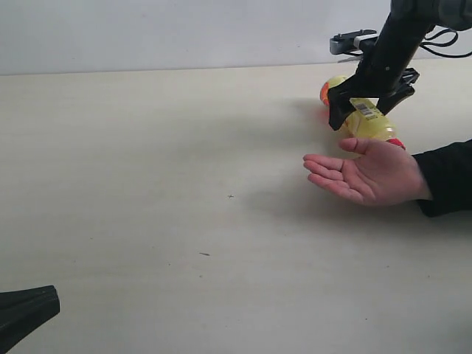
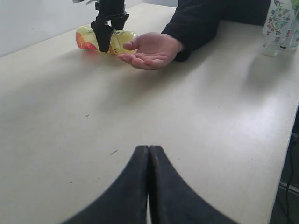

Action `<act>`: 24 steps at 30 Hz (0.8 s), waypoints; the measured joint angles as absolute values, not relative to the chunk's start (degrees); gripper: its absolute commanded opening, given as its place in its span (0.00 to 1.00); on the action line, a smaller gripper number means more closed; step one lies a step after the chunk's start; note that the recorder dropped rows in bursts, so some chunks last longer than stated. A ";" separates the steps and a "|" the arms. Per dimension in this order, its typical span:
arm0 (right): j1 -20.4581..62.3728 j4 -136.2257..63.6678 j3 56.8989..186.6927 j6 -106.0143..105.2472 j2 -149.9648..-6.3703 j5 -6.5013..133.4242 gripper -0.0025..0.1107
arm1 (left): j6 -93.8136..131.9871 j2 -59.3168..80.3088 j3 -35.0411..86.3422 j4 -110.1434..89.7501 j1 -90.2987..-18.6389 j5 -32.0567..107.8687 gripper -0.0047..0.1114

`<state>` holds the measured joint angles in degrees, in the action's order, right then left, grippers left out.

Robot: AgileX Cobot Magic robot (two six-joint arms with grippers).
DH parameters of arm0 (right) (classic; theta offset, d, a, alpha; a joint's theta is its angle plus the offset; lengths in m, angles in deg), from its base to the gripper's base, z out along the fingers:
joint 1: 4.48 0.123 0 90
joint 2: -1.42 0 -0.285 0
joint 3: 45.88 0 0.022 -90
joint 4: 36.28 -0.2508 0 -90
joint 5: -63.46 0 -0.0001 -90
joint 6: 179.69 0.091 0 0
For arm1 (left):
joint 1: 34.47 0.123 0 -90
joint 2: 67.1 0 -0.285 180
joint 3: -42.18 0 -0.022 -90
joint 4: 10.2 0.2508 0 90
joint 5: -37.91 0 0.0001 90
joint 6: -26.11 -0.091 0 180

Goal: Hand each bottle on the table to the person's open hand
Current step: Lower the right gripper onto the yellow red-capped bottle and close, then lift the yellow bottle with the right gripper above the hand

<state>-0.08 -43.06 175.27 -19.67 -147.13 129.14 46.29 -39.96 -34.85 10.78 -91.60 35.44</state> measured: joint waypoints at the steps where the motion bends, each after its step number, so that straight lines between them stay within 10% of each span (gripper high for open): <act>1: -0.08 -43.06 175.27 -19.67 -147.16 129.01 0.84 | 46.21 -39.96 -34.85 10.78 -91.60 35.44 0.04; 4: -0.08 -43.06 175.27 -19.67 -147.29 128.67 0.62 | 46.21 -39.96 -34.85 10.78 -91.60 35.44 0.04; 8: -0.08 -43.06 175.27 -19.67 -147.29 128.54 0.02 | 46.21 -39.96 -34.85 10.78 -91.60 35.44 0.04; 24: -0.08 -43.06 175.27 -18.35 -143.84 128.41 0.02 | 46.21 -39.96 -34.85 10.78 -91.60 35.44 0.04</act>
